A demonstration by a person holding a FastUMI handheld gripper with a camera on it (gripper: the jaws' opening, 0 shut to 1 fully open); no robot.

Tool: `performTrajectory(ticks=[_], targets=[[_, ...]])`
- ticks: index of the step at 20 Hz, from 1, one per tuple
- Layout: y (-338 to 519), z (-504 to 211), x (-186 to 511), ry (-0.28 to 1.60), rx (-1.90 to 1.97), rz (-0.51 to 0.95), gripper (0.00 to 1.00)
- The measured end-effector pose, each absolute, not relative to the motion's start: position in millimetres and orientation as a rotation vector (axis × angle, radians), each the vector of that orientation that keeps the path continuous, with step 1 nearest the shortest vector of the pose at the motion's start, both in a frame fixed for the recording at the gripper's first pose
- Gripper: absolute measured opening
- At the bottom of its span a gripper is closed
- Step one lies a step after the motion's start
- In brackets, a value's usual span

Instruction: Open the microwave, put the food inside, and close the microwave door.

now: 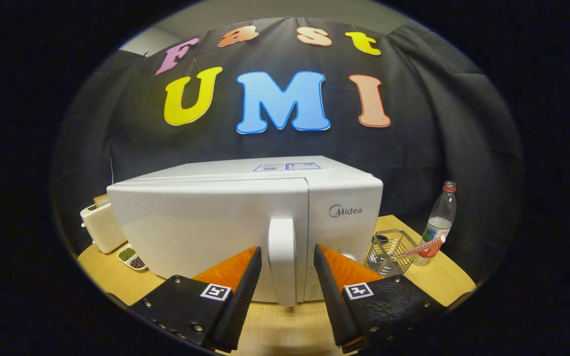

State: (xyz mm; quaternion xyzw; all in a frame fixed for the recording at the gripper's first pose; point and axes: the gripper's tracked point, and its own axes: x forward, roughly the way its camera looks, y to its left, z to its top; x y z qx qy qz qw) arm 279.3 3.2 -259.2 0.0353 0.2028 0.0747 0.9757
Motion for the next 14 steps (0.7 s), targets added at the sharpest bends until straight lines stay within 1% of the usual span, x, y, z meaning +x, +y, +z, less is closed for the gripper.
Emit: performTrajectory(ticks=[1, 3, 5, 7, 8, 9, 10, 11, 14], targets=[[1.7, -260.7, 277.3, 0.416, 0.063, 0.15, 0.69], [1.9, -265.3, 279.5, 0.415, 0.07, 0.144, 0.42], [8.1, -266.9, 282.3, 0.431, 0.086, 0.159, 0.41], [10.4, -271.6, 285.2, 0.424, 0.065, 0.14, 0.27], [8.8, -269.7, 283.7, 0.42, 0.06, 0.137, 0.27], [8.4, -270.4, 285.4, 0.426, 0.054, 0.134, 0.21], [7.6, -268.3, 282.0, 0.434, 0.051, 0.132, 0.21], [7.4, -265.9, 281.3, 0.447, 0.046, 0.139, 0.14], [9.1, -268.4, 279.9, 0.486, 0.057, 0.156, 0.14]])
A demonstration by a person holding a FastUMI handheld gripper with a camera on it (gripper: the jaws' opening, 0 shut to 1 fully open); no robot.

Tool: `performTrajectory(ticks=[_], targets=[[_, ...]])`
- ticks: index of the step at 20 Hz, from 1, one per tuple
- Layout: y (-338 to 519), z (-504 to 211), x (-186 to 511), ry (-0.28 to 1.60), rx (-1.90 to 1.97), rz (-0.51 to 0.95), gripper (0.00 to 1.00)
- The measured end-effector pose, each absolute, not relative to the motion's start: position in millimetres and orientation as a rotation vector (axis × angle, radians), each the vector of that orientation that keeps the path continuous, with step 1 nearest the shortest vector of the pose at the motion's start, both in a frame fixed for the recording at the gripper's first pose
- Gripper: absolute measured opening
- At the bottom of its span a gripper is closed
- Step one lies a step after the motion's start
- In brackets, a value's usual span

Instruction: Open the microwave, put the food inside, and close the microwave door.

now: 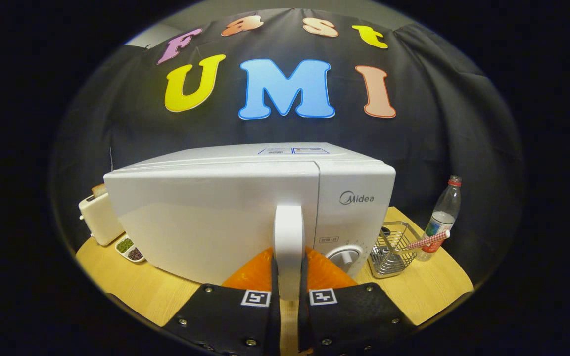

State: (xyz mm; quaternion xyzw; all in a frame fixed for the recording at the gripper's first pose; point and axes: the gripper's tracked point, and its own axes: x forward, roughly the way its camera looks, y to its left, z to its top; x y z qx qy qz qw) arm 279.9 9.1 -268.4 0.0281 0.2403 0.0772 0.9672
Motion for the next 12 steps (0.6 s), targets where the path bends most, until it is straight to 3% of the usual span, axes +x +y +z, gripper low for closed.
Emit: performTrajectory(ticks=[12], targets=[[12.1, -261.8, 237.0, 0.513, 0.055, 0.113, 0.1]])
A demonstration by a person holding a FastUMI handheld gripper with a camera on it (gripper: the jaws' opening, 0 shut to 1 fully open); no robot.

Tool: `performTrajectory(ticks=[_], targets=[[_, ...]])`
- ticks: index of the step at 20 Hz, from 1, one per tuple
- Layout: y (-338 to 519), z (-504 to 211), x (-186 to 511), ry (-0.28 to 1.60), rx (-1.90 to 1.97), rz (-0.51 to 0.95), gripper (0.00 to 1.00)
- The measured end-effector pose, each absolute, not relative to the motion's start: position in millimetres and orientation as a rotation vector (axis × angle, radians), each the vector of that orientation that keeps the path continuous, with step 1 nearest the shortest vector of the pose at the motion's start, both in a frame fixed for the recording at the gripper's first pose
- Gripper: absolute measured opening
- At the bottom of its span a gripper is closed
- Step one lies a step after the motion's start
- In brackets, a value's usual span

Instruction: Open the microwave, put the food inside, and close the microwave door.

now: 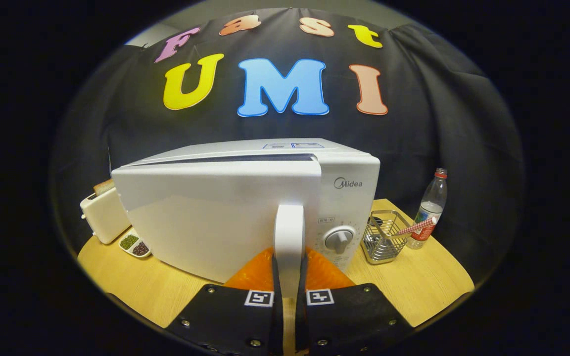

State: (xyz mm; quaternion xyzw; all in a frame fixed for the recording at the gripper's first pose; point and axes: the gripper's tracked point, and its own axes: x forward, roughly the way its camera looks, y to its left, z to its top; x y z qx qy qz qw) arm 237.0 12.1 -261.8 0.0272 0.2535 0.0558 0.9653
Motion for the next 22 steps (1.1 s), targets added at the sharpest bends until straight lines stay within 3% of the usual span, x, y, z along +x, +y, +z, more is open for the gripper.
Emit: performTrajectory(ticks=[4, 7, 10, 22], targets=[[19.2, -258.2, 207.5, 0.55, 0.057, 0.114, 0.1], [28.5, -252.8, 179.5, 0.571, 0.094, 0.136, 0.2], [42.1, -247.7, 152.2, 0.581, 0.102, 0.162, 0.22], [97.1, -234.5, 63.1, 0.585, 0.053, 0.203, 0.22]])
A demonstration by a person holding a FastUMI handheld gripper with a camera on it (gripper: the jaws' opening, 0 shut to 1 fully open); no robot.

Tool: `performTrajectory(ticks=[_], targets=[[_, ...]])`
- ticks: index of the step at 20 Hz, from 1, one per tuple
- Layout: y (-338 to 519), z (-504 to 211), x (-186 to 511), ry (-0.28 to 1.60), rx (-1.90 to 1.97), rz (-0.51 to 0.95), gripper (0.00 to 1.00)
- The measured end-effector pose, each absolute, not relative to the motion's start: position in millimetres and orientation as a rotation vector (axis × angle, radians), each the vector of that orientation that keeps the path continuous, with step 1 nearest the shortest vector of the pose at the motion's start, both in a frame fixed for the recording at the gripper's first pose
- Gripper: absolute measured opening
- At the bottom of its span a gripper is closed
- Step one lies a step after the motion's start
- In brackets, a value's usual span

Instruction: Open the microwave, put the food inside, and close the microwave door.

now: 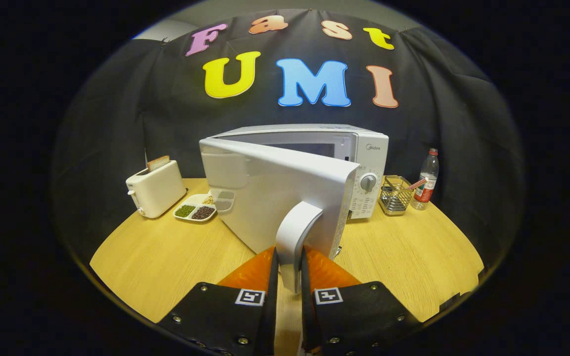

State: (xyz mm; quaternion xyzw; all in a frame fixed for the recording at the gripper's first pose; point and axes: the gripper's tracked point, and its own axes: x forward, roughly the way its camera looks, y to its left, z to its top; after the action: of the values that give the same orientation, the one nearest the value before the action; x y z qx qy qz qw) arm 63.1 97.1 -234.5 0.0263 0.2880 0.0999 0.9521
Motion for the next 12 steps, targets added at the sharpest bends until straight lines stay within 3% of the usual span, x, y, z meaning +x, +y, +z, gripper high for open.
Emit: performTrajectory(ticks=[12], targets=[[166.9, -225.3, 7.6, 0.572, 0.062, 0.229, 0.22]])
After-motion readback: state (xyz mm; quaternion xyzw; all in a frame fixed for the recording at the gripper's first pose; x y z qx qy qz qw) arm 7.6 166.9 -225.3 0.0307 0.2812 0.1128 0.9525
